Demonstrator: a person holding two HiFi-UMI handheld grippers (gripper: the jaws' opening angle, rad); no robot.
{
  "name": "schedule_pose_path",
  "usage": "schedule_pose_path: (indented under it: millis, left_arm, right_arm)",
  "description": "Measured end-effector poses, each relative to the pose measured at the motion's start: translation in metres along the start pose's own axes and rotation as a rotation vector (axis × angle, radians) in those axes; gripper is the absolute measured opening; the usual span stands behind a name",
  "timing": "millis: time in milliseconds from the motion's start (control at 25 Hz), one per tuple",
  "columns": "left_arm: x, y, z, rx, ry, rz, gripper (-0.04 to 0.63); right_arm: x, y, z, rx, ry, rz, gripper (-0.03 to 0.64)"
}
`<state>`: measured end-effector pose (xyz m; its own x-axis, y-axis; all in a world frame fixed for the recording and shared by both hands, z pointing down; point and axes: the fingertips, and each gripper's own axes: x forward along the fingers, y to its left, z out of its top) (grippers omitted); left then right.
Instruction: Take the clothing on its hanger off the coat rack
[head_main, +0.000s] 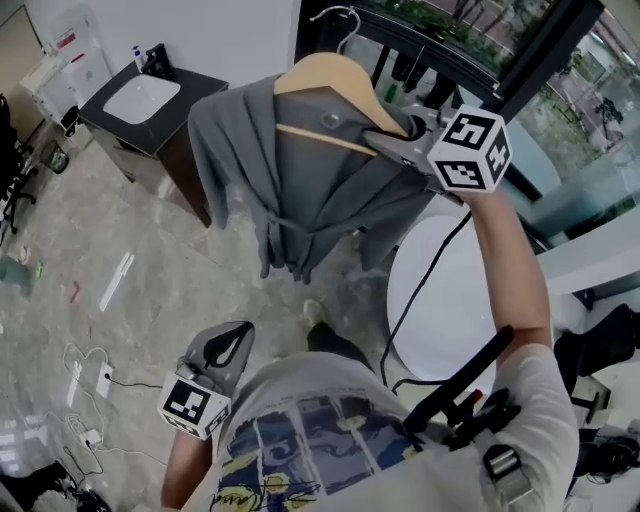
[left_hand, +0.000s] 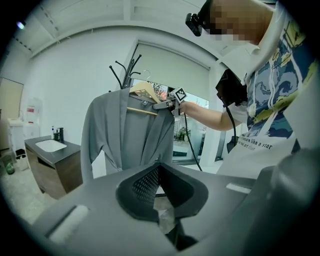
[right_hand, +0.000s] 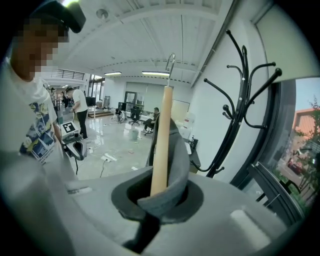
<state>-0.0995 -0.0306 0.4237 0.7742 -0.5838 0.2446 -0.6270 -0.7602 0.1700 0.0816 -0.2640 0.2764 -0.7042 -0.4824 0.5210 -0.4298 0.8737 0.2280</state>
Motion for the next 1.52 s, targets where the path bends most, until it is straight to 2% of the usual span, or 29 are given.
schedule_pose_path:
  millis: [560, 1520]
  left_arm:
    - [-0.019, -0.026, -0.011, 0.024, 0.006, -0.062, 0.003]
    - [-0.034, -0.019, -0.018, 0.018, -0.018, -0.073, 0.003]
  right_arm:
    - [-0.027, 0.101, 0.022, -0.053, -0.052, 0.057, 0.002]
    - [-0.041, 0.185, -0.002, -0.031, -0.019, 0.078, 0.003]
